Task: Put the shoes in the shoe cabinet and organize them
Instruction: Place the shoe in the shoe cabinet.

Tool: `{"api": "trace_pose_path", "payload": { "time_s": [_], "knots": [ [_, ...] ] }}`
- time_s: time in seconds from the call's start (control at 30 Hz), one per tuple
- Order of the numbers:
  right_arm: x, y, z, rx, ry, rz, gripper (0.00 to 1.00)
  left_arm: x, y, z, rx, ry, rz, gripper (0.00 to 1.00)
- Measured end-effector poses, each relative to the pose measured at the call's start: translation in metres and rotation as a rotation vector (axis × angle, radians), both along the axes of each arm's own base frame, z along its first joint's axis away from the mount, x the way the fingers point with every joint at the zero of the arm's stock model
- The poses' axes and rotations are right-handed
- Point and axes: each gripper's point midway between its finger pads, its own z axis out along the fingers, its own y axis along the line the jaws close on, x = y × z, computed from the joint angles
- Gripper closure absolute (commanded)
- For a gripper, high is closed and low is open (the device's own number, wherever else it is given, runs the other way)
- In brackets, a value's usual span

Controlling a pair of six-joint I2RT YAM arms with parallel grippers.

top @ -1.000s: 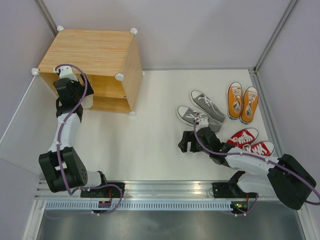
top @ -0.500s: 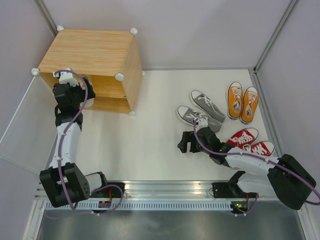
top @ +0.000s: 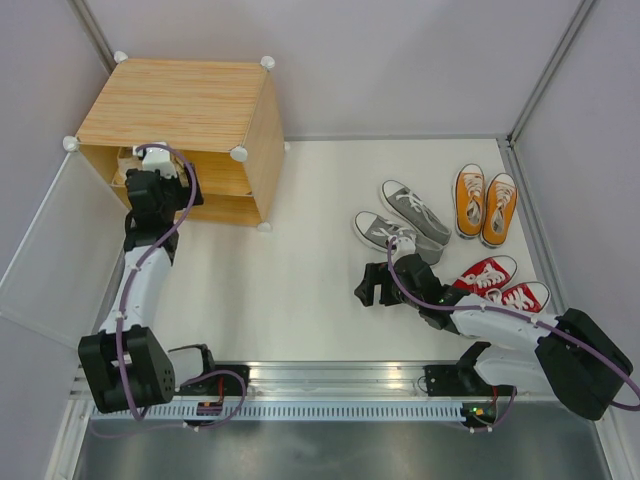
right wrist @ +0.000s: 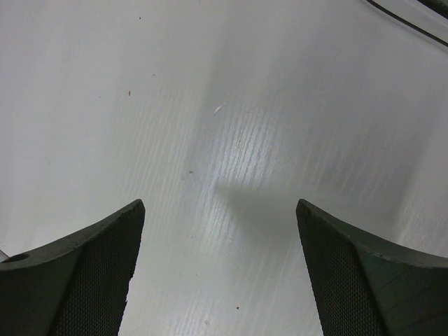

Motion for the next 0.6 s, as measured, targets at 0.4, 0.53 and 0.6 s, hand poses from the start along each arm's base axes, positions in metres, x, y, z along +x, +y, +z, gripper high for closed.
{"api": "trace_pose_path", "payload": {
  "time_s": [0.4,0.53,0.6],
  "knots": [
    [0.0,0.001,0.0,0.003,0.0,0.003,0.08,0.002,0.013,-0.017,0.134,0.072,0.078,0.01],
    [0.0,0.001,0.0,0.003,0.001,0.003,0.08,0.005,0.016,-0.022,0.156,0.086,0.087,0.02],
    [0.0,0.001,0.0,0.003,0.001,0.003,0.08,0.007,0.018,-0.026,0.168,0.094,0.091,0.03]
  ]
}}
